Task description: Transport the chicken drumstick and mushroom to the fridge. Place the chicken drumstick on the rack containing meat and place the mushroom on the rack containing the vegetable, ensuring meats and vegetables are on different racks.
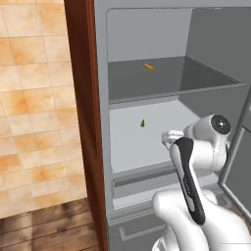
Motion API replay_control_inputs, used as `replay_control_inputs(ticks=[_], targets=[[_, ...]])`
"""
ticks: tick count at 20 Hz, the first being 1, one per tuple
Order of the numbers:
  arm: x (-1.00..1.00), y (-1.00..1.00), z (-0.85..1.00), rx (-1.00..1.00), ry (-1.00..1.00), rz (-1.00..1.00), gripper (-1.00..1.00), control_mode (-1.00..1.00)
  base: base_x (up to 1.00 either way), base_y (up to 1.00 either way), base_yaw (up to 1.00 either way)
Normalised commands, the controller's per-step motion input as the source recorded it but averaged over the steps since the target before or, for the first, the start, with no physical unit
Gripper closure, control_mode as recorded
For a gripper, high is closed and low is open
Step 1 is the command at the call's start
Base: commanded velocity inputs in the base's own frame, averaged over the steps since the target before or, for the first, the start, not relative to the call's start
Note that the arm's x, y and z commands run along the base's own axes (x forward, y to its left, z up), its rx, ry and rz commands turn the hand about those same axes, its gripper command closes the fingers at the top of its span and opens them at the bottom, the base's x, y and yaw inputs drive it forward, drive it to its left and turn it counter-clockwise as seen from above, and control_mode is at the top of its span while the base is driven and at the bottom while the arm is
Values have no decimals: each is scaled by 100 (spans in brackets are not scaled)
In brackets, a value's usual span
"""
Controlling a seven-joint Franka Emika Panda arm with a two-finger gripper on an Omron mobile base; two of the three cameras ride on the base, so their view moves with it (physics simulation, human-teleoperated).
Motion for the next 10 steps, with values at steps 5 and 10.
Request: replay_control_inputs(ticks=[5, 10], targets=[[-95, 3, 94, 0, 10, 0, -100, -100, 0, 0, 0], [-80, 15, 54, -5, 8, 0, -100, -100, 0, 0, 0]])
